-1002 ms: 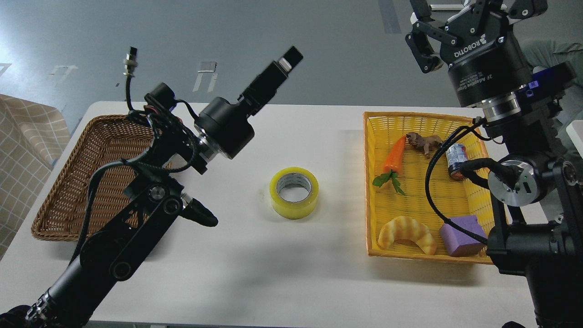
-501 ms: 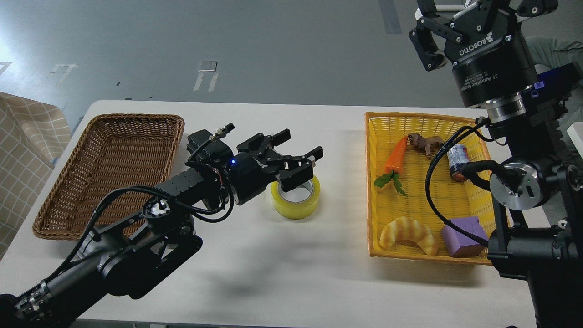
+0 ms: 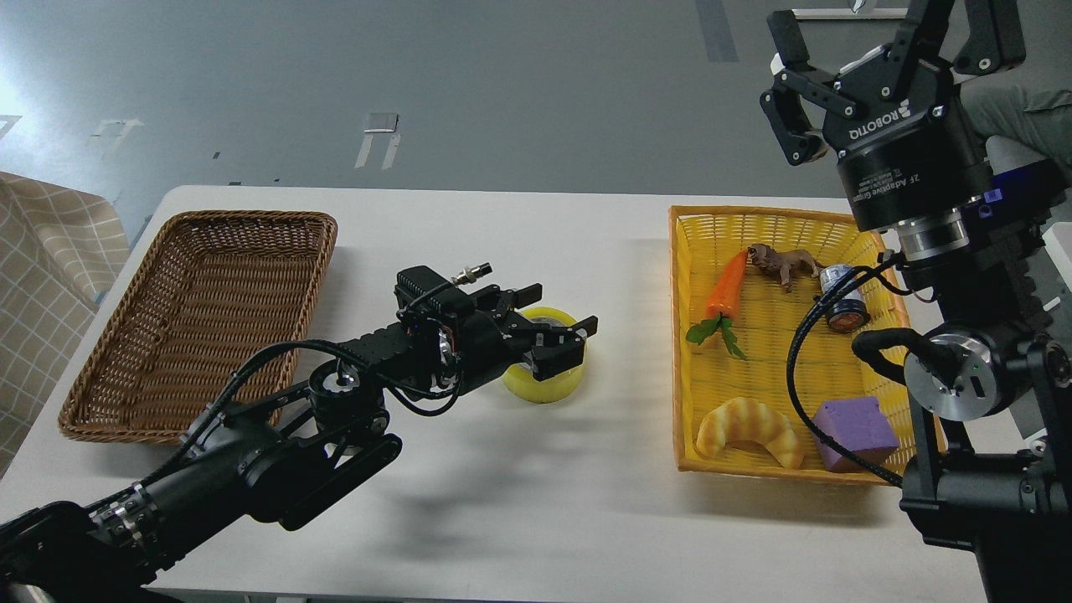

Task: Place and transfer tape with both arms
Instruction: 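Reach the left gripper over to the tape roll on the table, then close the left gripper on the tape roll's rim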

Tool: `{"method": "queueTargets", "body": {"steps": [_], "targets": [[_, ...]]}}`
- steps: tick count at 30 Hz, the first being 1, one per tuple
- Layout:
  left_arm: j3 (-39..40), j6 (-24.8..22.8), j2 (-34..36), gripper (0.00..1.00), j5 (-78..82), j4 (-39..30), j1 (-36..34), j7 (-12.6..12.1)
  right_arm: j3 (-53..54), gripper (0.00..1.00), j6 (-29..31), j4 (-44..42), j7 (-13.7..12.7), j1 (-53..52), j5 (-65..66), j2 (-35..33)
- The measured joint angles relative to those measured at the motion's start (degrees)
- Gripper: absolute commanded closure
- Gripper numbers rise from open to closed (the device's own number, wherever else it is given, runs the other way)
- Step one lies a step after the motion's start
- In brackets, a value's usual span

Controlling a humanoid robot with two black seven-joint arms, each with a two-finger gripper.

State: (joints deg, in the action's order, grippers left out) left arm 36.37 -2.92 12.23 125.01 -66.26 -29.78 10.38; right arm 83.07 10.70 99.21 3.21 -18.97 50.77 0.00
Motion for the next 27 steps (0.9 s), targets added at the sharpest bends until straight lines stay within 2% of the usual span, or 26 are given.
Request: {"method": "queueTargets", "body": {"steps": [4,12,27], "targets": [[-0.69,1.02,-0.93,0.02,0.00,3.37,-1.40,0.00,0.07,0.00,0.00,0.03,0.04,0.19,0.00,0.00],[-5.16,6.15,-0.40,0.02,-0.01,10.31,-5.67,-0.01,0.60,0.00,-0.07,0.03,0.05,0.14,0.02,0.00],[-6.83,7.22,-0.18,0.02,-0.01,12.33,-5.72,0.03,0.96,0.00,-0.07,0.03,-0.01,1.27,0.03,0.00]]}}
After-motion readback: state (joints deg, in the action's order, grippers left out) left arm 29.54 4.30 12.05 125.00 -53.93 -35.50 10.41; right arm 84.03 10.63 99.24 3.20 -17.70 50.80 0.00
